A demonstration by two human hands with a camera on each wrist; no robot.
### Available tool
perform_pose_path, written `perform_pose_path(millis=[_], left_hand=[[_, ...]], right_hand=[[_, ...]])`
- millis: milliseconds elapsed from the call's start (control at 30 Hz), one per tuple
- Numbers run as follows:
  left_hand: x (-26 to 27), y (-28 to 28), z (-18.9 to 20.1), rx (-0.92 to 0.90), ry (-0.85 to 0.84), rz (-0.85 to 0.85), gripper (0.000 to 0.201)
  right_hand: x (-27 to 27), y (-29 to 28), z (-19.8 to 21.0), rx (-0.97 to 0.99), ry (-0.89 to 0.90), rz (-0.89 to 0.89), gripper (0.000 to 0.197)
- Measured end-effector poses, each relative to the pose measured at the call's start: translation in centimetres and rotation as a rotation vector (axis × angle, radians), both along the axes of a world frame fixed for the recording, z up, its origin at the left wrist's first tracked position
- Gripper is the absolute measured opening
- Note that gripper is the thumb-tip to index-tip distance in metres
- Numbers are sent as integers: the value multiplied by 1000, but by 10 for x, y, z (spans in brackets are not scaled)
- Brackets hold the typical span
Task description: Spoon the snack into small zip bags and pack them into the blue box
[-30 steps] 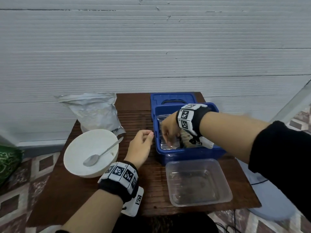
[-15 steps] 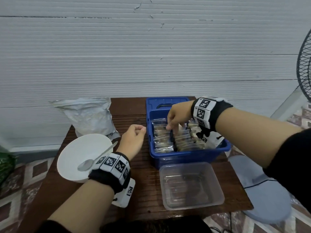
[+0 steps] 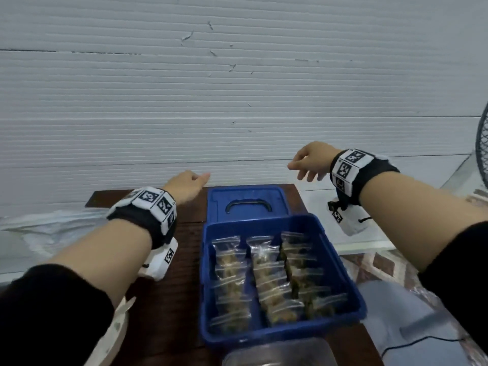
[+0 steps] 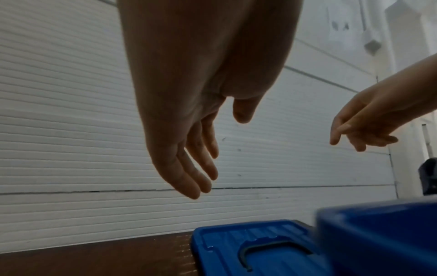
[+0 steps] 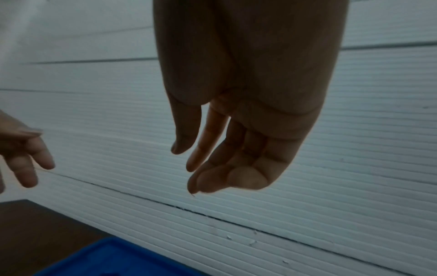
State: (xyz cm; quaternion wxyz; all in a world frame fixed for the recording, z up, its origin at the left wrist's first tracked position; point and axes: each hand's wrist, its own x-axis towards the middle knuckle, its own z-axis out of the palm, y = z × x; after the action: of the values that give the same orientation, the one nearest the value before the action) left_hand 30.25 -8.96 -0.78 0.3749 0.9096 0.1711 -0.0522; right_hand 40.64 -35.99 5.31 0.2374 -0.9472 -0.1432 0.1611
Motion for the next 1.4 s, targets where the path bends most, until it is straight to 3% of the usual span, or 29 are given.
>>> perform_pose_path(millis=[267,500,667,833,933,967,1133,1267,1400], left_hand=[[67,11,-40,-149,230,114,79],[96,12,-88,-218,329,114,79],[103,10,-100,-261,279,142,70],[106,14,-88,-246,122,135,51],[106,20,-70,-183,-33,139,14],[105,22,-62,-193,-72,143,12],[88,14,-12,-285,-194,172,46],[55,0,27,-338,-231,163,48],[4,-19,51,-268,-197,115,41]], right_hand=[[72,-7,-71,39,230,-83,38],[91,-7,-137,-7,407,-74,67],[88,0,-157,63,432,-78,52],[90,-1,-138,146,321,-99,55],[93,-3,-112,230,250,-126,62],[91,-4,-101,263,220,-136,62],[72,-11,-37,389,89,-190,57],[37,-25,5,426,33,-219,51],[-12,-42,17,421,42,-239,48]])
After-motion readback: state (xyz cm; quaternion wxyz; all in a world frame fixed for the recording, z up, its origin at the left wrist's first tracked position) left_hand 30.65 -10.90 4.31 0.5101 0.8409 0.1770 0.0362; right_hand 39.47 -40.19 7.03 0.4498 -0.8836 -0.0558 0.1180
